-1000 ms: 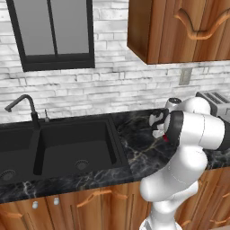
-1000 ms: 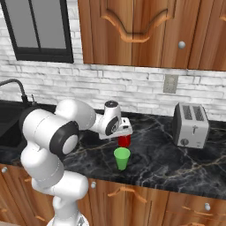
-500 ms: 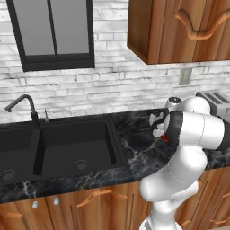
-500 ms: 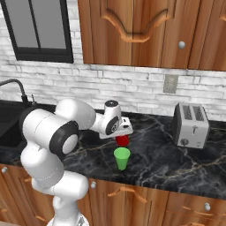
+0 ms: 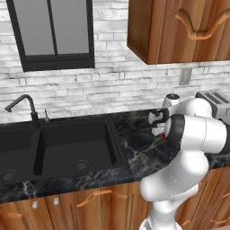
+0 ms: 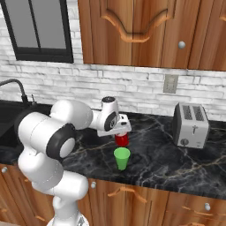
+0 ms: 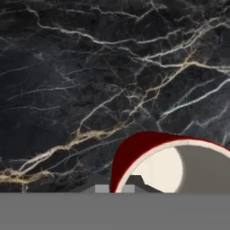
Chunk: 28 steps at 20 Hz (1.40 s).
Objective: Place the mug in the left basin and the cup in the right basin of the sink.
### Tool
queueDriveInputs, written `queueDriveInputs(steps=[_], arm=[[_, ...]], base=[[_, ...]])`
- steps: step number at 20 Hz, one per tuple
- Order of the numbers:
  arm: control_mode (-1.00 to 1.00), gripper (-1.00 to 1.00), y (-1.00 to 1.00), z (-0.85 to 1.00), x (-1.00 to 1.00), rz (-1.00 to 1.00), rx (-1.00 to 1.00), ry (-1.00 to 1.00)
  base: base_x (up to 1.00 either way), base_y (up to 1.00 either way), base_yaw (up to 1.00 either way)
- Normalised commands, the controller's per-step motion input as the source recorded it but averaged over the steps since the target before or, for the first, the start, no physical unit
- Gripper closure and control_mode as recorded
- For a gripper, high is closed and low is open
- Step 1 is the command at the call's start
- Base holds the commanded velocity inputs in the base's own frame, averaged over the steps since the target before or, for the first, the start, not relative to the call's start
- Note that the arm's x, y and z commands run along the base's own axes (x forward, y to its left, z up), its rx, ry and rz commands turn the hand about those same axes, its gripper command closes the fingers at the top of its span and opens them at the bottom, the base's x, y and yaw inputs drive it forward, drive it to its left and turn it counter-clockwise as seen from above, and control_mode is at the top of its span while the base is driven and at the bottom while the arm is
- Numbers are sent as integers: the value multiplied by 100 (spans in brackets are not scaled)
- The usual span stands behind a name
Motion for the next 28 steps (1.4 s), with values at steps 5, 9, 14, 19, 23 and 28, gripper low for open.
queueDriveInputs(steps=[5, 9, 14, 19, 23, 28], arm=[[-100, 100, 43, 29, -6, -9, -8, 0], [-100, 100, 18, 16, -8, -12, -4, -2], [-100, 100, 1, 23, -20, -12, 10, 0], [-100, 100, 29, 24, -35, -10, 17, 0], [-100, 100, 49, 48, -8, -9, 2, 1], [-100, 100, 40, 27, -40, -10, 0, 0]], base=[[0, 0, 0], [0, 0, 0], [0, 0, 0], [0, 0, 0], [0, 0, 0], [0, 0, 0]])
